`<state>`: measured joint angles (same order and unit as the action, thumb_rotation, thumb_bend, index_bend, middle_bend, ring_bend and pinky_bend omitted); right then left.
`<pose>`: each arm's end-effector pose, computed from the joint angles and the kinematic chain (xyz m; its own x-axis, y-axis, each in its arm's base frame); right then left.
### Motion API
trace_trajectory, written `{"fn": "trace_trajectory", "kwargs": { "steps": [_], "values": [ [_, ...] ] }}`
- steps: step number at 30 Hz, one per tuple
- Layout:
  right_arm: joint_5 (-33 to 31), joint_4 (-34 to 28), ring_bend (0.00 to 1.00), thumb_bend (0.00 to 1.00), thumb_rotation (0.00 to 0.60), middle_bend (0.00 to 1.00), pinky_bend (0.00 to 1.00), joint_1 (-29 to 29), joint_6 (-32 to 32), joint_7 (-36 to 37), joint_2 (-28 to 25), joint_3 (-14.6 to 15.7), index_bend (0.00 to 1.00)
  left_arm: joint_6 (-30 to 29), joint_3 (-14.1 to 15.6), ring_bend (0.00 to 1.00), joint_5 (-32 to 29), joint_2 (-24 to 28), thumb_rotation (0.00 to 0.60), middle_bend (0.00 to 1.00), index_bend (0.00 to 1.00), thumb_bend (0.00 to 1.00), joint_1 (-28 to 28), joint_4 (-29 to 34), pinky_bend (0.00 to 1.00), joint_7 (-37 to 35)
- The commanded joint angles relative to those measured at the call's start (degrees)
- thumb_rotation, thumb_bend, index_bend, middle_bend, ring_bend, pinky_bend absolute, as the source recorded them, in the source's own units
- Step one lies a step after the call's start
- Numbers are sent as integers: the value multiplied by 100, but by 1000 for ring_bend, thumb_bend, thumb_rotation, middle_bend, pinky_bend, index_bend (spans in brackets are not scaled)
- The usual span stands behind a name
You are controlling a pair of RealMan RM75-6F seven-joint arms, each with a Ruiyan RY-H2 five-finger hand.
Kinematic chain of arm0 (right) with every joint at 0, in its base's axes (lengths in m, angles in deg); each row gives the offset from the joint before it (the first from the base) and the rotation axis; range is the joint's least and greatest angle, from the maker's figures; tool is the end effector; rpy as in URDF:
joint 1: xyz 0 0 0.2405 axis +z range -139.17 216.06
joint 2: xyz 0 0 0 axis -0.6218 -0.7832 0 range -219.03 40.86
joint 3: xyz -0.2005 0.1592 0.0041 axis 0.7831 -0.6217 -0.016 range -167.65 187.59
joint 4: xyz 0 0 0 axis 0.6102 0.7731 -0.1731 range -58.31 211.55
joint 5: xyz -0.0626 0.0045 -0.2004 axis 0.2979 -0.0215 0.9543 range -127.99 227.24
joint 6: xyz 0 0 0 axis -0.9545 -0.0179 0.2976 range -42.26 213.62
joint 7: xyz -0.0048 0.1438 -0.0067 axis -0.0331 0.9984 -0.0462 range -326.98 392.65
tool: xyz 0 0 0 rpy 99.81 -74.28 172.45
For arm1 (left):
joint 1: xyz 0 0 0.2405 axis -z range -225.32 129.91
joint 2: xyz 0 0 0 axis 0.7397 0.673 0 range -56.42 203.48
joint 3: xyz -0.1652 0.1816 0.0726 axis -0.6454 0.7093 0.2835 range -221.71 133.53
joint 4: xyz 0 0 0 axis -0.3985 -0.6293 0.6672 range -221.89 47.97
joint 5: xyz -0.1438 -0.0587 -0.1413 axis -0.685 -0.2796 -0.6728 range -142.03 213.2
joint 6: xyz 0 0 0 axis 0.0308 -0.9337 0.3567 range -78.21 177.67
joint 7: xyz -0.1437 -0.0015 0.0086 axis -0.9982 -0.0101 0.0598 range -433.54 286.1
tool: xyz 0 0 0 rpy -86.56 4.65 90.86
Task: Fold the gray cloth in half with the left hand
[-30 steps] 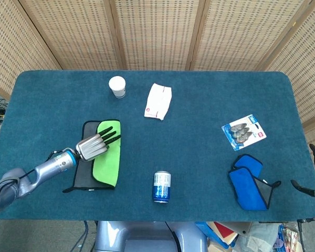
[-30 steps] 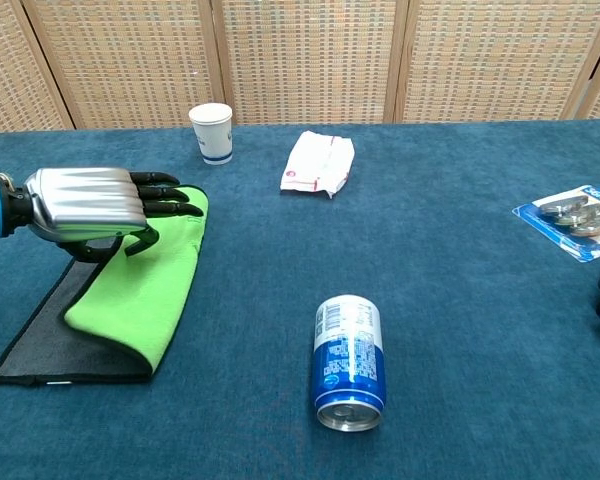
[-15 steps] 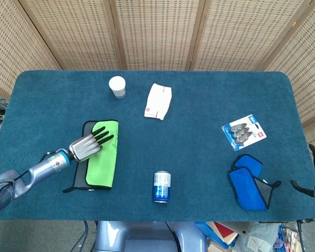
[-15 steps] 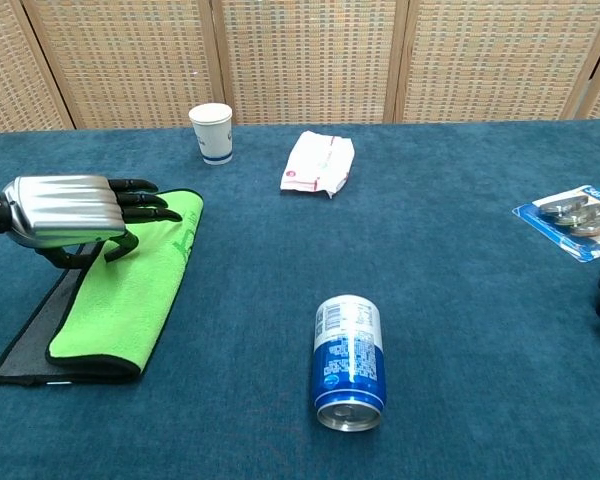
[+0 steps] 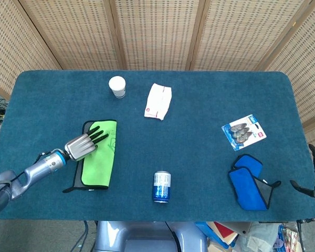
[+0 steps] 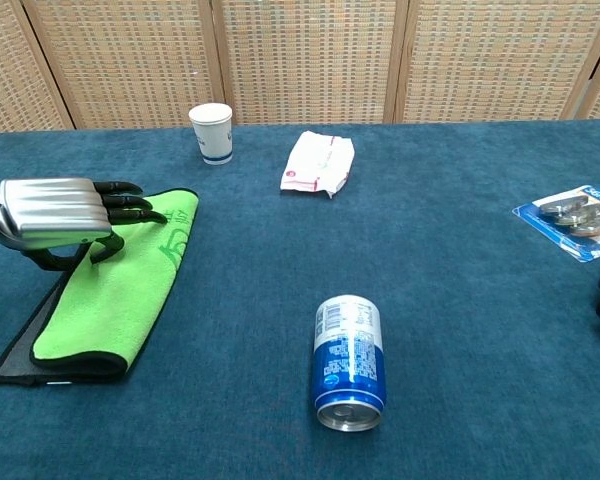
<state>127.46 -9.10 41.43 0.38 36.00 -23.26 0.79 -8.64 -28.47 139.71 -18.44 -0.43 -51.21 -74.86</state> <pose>-0.3461 -0.1918 0.1877 0.4054 0.1129 0.9071 -0.9076 0.1679 0.3847 -0.2675 0.3826 0.0085 0.9497 -0.1372 0.2816 0.0909 -0.7396 -0.6669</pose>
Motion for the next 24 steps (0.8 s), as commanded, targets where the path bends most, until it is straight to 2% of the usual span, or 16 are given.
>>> {"fn": "trace_trajectory", "kwargs": {
  "steps": [1,14,15,16,19,21,22,23,24],
  "values": [
    [-10,-2,0,0,600,0,0,-3,-2,6,-6,-6,0,14,-9,0,-14,-7,600,0,603,514,-24,-64,0,-17],
    [-14,8,0,0,600,0,0,3,18,-14,5,5,0,44,3,0,12,-141,600,0,591,512,-86,-355,0,-168],
    [-14,7,0,0,600,0,0,2,15,-15,6,5,0,41,5,0,18,-152,600,0,561,513,-88,-370,0,-172],
    [-14,6,0,0,600,0,0,1,13,-15,6,5,0,37,7,0,23,-161,600,0,475,513,-91,-384,0,-178],
    [-18,5,0,0,600,0,0,4,17,-22,6,3,0,17,7,0,30,-178,600,0,125,497,-104,-426,0,-203],
    [-13,5,0,0,600,0,0,5,20,-26,8,7,0,-6,15,0,33,-173,600,0,37,445,-121,-445,0,-263],
    [-7,4,0,0,600,0,0,6,19,-25,9,10,0,-33,18,0,35,-165,600,0,4,386,-134,-461,0,-310],
    [-3,5,0,0,600,0,0,7,18,-25,10,11,0,-60,20,0,37,-156,600,0,0,328,-144,-467,0,-350],
    [0,5,0,0,600,0,0,7,16,-26,11,12,0,-92,22,0,40,-145,600,0,0,313,-155,-469,0,-396]
  ]
}}
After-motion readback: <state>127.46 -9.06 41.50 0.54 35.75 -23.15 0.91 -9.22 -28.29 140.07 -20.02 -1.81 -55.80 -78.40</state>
